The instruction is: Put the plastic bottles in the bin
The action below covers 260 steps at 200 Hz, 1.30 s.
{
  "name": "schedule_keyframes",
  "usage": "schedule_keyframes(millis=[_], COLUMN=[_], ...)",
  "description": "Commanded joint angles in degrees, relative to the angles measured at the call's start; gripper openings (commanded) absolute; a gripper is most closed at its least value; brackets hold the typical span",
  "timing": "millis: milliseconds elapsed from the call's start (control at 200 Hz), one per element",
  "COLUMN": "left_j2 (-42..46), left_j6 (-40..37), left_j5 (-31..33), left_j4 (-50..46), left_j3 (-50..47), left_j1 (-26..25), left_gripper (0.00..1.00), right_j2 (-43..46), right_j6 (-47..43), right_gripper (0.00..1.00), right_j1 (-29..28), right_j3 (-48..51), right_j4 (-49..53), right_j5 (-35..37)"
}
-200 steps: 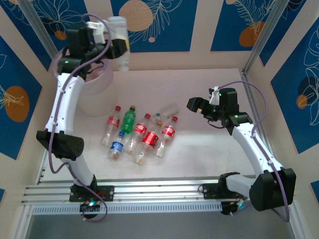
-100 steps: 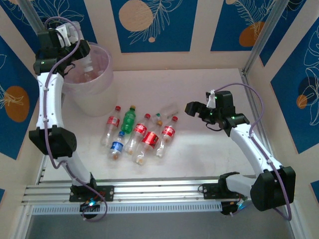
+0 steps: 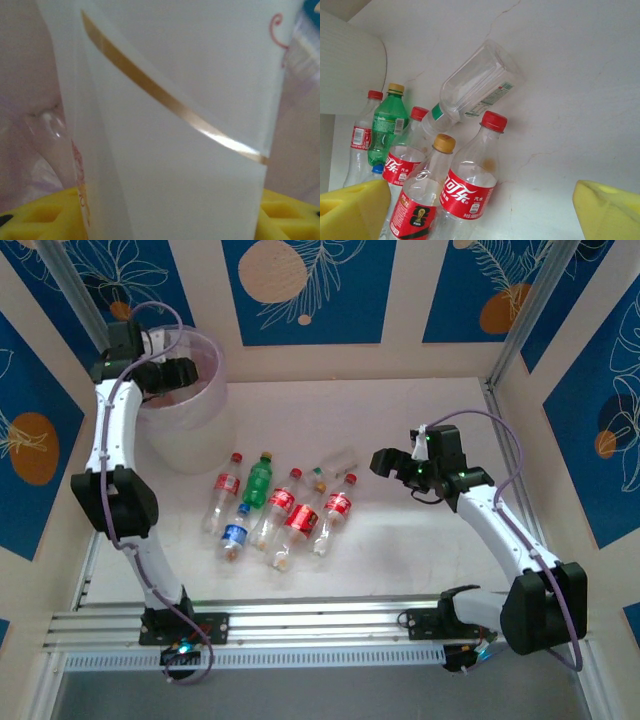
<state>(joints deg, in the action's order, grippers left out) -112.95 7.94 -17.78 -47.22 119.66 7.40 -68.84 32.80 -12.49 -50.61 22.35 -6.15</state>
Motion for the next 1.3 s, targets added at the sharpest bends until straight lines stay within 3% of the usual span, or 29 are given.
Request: schedule_keyframes(millis=[0,140,245,320,415,595,785,1000,1296], left_j2=[1.04,0.9,0.7,0.71,0.61,0.66,1.65,4.07,9.0], left_j6=[-1.94,-2.22,-2.66,-2.91,-3.02,-3.43,-4.63,-6.21,-9.08], left_j5=[-2.27,-3.11,-3.77,-3.84,-4.19,-4.91,-3.51,-2.11,3.01], left_j4=[0.71,1.87,2.5,2.82,2.79,2.41,0.92,-0.68,-4.9], left_j3=[-4.11,-6.88,-7.25,-7.16,-6.62,-5.76,-4.01,-0.82,3.32], left_j1=[0.3,0.34,0.34,0.34,0.33,0.36,0.34,0.34,0.34], left_gripper=[0.05,0.11,0.47,0.64,0.77,0.91,1.0,1.0,1.0], right_j2=[-0.75,-1.7,-2.64,-3.2,-3.96,-4.79,-5.1,-6.6,-13.18], right_j6=[-1.16,-1.07,-1.07,-0.85,-0.72,-0.72,0.37,4.59,19.92], right_gripper=[0.94,0.94,0.94,0.94,0.94,0.94,0.94,0.9,0.83], right_j1=[-0.6,-1.06,-1.66,-2.16,-2.67,-3.56,-4.18,-7.36,-15.17], right_j3=[0.58,0.01,-0.67,-1.07,-1.58,-2.55,-3.3,-3.19,-1.86], right_j4=[0.17,-0.11,-0.02,-0.05,-0.04,0.48,2.21,3.23,-0.36], right_j5=[0.53,0.53,0.57,0.86,1.05,1.57,2.98,6.0,10.9])
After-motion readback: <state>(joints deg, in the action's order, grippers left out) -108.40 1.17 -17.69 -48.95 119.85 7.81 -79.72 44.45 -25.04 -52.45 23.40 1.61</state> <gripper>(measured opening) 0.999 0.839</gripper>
